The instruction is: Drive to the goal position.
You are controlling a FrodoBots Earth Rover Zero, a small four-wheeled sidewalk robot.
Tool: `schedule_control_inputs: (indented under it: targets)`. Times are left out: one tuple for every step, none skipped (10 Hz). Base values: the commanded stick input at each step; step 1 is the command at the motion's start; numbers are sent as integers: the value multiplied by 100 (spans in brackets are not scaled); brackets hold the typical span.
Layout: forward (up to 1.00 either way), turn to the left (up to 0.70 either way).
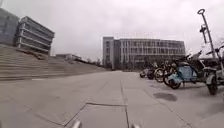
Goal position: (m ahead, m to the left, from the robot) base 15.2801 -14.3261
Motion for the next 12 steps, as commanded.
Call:
schedule_control_inputs:
  targets:
    - [70,0]
    - [70,0]
    - [70,0]
    - [70,0]
    - [70,0]
    - [70,0]
    - [70,0]
    - [70,0]
    - [70,0]
    - [70,0]
    - [70,0]
    - [70,0]
